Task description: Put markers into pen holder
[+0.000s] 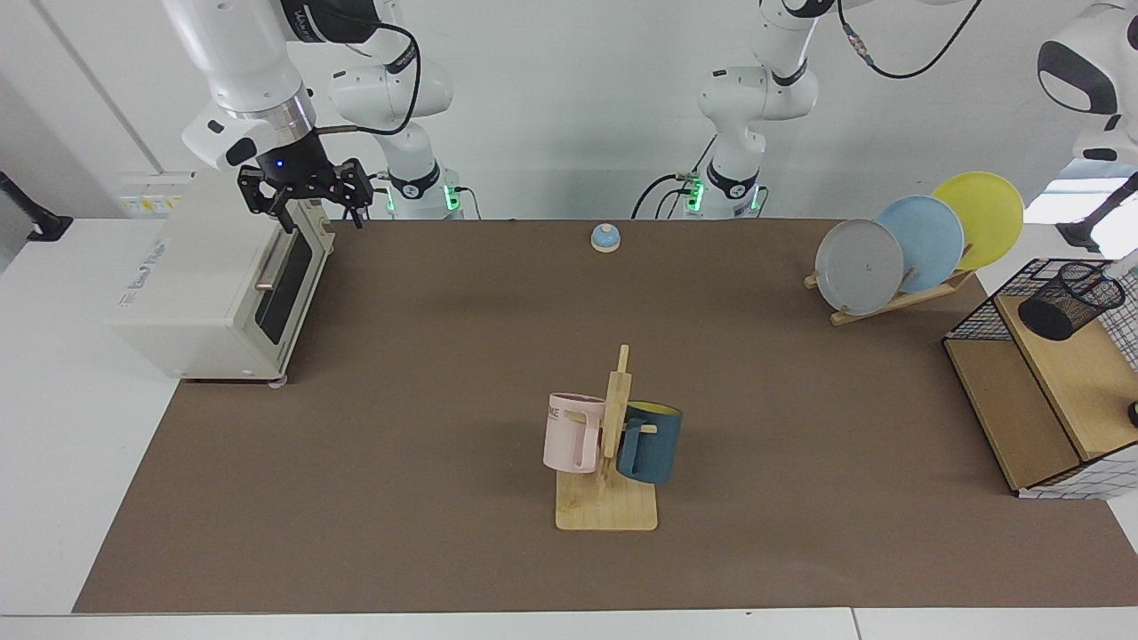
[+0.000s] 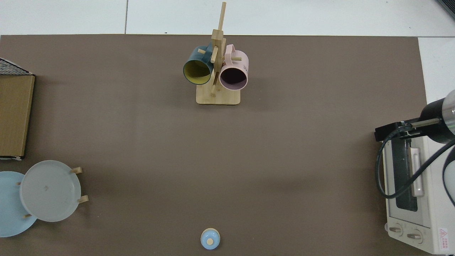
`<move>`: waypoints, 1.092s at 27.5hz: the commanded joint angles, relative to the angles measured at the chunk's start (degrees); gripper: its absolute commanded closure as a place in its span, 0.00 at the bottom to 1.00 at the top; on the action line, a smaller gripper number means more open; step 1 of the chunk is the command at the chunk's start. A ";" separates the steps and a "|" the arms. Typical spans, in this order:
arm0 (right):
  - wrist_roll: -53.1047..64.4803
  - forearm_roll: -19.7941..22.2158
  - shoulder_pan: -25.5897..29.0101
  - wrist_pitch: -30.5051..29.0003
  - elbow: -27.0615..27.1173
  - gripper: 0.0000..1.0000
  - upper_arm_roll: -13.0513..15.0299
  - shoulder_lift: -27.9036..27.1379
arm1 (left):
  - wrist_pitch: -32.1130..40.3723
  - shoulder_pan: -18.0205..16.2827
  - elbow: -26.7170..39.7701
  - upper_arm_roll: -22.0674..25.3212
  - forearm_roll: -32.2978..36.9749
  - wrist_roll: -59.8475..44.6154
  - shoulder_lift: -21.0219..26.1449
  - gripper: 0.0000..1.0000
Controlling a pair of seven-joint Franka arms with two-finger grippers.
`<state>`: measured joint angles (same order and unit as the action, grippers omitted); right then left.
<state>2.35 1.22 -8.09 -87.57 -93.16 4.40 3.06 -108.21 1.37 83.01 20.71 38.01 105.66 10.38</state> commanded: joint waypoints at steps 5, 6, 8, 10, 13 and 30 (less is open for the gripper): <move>-0.95 -1.92 0.80 -0.23 -1.67 0.00 -0.09 1.34 | -0.42 -0.76 0.48 0.21 0.23 1.04 2.10 1.00; -1.03 -1.92 0.89 -0.40 -1.67 0.00 -0.09 1.25 | -0.34 -0.67 1.27 0.21 0.22 0.95 2.01 1.00; -1.12 -1.92 0.97 -0.58 -1.41 0.00 0.00 1.08 | -0.60 -0.67 2.07 0.30 -0.21 0.69 2.01 1.00; -1.12 -1.92 0.97 -0.49 -1.41 0.00 0.00 1.07 | -0.68 -0.76 2.16 0.21 -0.39 0.60 2.27 1.00; -1.12 -1.92 0.89 -0.58 -1.41 0.00 -0.09 1.07 | -1.04 -0.85 2.86 0.30 -1.00 0.33 2.45 1.00; -1.12 -2.01 0.89 -0.58 -1.41 0.00 0.00 1.07 | 0.98 -0.67 2.07 0.12 -4.34 -4.67 4.03 0.00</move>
<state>2.26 0.51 -7.89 -87.58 -93.21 4.73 3.06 -108.21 0.20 85.84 20.98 36.01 104.08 14.43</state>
